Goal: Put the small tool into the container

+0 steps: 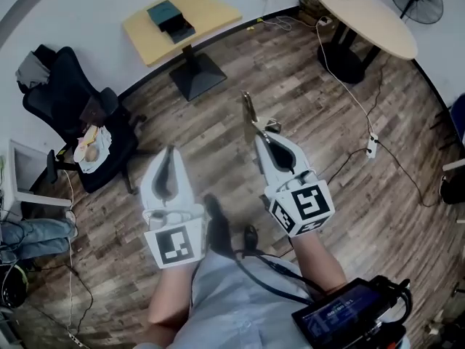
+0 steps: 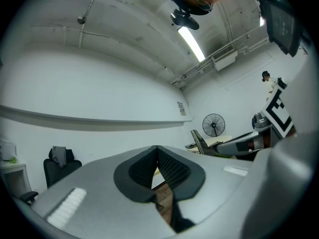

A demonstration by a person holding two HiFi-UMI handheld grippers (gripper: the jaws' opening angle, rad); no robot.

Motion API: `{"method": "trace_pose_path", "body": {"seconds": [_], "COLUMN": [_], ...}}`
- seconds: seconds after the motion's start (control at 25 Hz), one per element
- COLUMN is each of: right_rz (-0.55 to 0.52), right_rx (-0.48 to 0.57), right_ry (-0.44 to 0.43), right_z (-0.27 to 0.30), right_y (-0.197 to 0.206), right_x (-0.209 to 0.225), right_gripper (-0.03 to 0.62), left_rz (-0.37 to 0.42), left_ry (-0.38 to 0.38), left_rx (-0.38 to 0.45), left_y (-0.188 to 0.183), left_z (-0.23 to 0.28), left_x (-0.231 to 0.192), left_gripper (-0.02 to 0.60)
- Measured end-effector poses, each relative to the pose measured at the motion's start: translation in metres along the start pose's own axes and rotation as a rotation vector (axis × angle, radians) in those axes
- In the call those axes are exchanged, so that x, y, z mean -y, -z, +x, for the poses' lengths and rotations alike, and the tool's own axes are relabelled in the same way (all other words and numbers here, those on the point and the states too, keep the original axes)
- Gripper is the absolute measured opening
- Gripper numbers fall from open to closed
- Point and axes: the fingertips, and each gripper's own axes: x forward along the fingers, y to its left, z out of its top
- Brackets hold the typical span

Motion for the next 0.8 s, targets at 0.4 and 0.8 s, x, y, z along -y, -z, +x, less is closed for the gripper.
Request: {"method": "trace_pose_path", "body": {"seconds": [0.4,0.8], "right_rz": [-0.031,-0.056], "right_rx": [-0.021,0.052], "right_ry": [-0.022,-0.005], "right_z": [0.146,0.257], "right_y": [0.003,-0.043], "right_x": [-0.007,-0.008], "right_gripper": [0.006,0.006], "left_rz": [-0.048,-0.025], "left_ry": [-0.038,0.012], "left_rx": [0.021,0.108], "left_y": [0.04,0.021], "left_z": [0.106,0.201], "left_x": [-0.101,-0.169], "left_gripper": [0.011,0.011]}}
